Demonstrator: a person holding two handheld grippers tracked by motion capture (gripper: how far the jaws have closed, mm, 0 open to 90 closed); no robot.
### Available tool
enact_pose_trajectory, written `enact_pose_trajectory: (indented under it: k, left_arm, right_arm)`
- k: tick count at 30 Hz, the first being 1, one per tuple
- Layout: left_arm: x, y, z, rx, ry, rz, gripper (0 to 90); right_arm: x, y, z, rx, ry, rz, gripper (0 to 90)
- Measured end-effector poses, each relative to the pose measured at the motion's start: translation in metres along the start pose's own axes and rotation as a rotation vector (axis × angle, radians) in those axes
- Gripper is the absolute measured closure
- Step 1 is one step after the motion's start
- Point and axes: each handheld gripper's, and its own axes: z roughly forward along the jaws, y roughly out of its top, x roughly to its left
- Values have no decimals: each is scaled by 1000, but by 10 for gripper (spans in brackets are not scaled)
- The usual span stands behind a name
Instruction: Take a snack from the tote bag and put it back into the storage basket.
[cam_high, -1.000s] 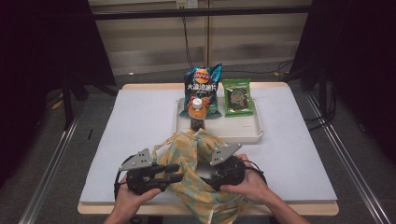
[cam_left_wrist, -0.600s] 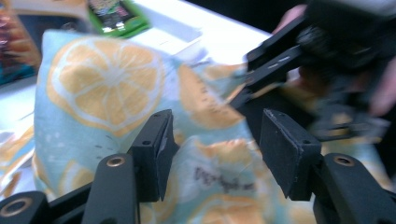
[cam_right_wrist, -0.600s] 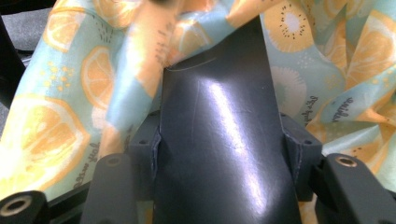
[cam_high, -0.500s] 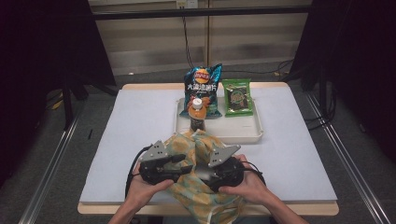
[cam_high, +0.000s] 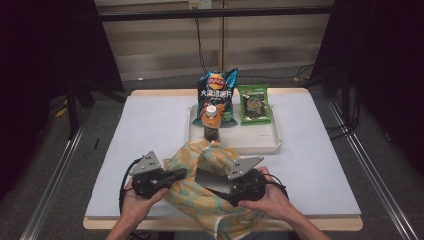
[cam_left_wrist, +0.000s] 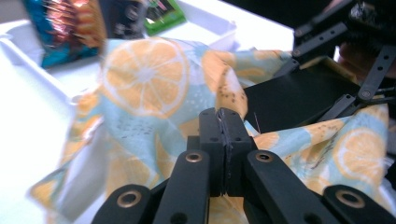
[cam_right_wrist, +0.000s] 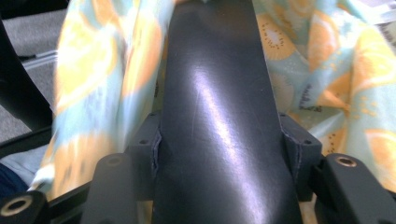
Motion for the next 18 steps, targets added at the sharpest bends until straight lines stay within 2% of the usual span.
enact_pose_trajectory:
  k: [6, 11, 16, 18]
  left_arm:
    - [13, -5, -11, -14, 43, -40, 895]
    - [23, -13, -13, 8, 86, -89, 896]
    - [27, -23, -11, 45, 73, -113, 896]
    - [25, -27, -11, 66, 69, -105, 895]
  right_arm:
    - [0, -6, -10, -22, -9, 25, 435]
    - [-5, -6, -20, -63, -1, 36, 436]
    - [-4, -4, -22, -80, -2, 31, 435]
    - [-5, -2, -21, -89, 2, 35, 435]
